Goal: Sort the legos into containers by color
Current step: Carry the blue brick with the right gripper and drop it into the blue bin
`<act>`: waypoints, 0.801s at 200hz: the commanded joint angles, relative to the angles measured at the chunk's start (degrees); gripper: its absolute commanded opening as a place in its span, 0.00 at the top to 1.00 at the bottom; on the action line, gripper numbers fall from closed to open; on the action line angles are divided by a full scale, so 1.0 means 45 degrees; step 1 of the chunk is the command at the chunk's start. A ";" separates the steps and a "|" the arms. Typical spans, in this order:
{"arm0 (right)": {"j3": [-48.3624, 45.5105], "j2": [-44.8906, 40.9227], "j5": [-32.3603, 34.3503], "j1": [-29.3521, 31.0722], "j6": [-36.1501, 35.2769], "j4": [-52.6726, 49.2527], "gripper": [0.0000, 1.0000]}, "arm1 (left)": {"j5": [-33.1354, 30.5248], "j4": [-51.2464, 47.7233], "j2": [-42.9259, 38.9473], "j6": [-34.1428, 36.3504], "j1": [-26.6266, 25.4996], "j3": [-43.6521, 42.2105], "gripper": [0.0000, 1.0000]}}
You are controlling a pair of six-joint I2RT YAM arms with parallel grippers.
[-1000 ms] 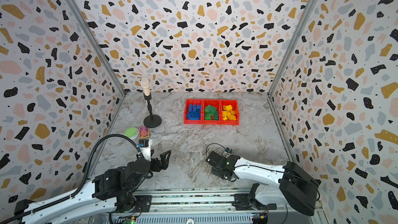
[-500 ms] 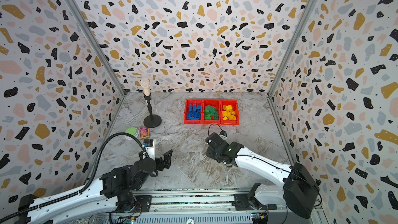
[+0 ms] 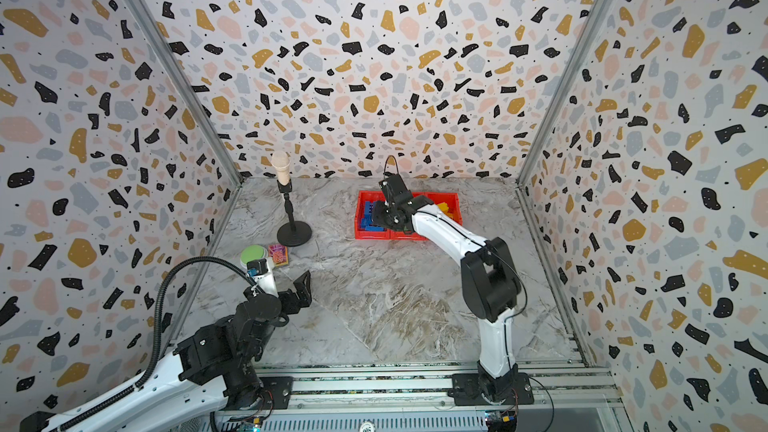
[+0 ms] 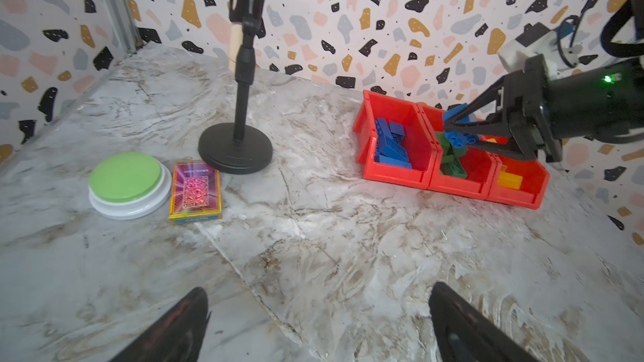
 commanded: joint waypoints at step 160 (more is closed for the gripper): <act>-0.1260 -0.3288 -0.1305 -0.0926 -0.3865 0.0260 0.01 | 0.2398 0.2513 0.3181 0.3832 0.5928 0.2045 0.00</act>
